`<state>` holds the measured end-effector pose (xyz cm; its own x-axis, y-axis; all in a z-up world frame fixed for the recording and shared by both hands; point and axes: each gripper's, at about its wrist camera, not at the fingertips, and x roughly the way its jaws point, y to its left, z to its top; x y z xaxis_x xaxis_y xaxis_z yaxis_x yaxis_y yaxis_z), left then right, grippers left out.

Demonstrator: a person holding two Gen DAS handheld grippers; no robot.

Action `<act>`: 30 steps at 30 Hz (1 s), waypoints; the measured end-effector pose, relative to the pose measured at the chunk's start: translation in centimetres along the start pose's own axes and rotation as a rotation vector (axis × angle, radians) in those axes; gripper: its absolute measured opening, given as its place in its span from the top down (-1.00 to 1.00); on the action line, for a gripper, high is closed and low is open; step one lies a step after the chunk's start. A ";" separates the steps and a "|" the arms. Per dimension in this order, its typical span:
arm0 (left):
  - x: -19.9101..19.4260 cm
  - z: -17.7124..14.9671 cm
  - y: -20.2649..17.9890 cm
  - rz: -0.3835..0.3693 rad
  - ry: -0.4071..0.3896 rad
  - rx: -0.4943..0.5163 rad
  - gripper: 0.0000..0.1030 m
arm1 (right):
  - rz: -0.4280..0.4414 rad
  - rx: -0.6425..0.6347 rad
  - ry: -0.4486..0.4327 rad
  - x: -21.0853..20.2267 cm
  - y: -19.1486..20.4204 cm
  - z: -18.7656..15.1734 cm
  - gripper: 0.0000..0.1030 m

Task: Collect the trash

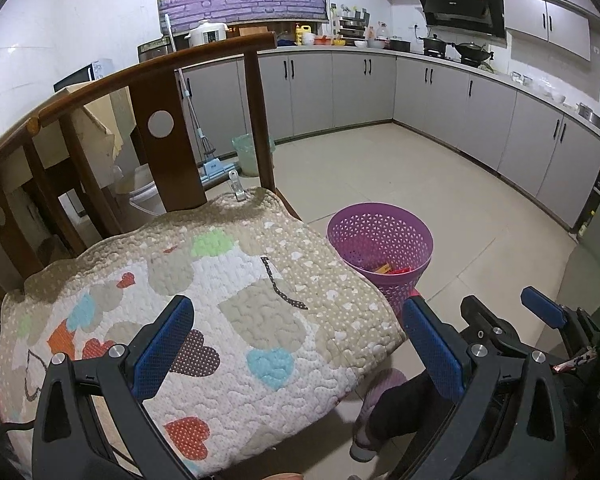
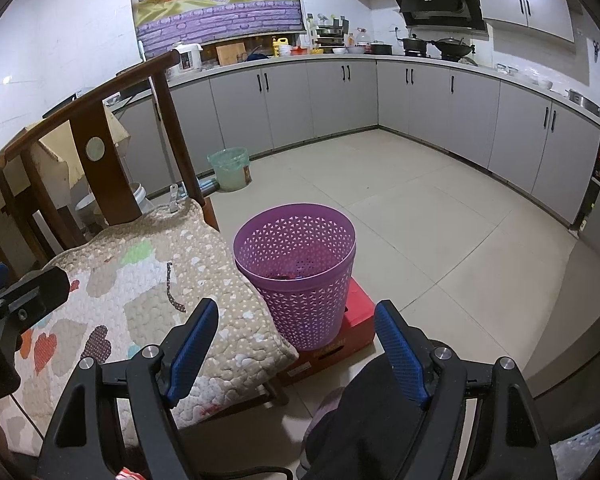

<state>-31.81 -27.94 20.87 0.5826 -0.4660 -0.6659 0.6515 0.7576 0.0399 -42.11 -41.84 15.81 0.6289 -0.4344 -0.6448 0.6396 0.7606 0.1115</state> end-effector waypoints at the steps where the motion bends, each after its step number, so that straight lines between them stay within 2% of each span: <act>1: 0.0 0.0 0.0 -0.001 0.002 0.002 -1.00 | 0.001 0.000 0.002 0.1 0.0 0.0 -0.63; 30: 1.0 -0.5 0.0 -0.001 0.051 -0.005 -1.00 | 0.022 -0.005 0.034 0.9 0.4 -0.5 -0.64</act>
<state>-31.45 -28.20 19.84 0.5568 -0.4429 -0.7027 0.6496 0.7594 0.0361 -41.56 -41.66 14.89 0.6274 -0.4008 -0.6676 0.6235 0.7722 0.1224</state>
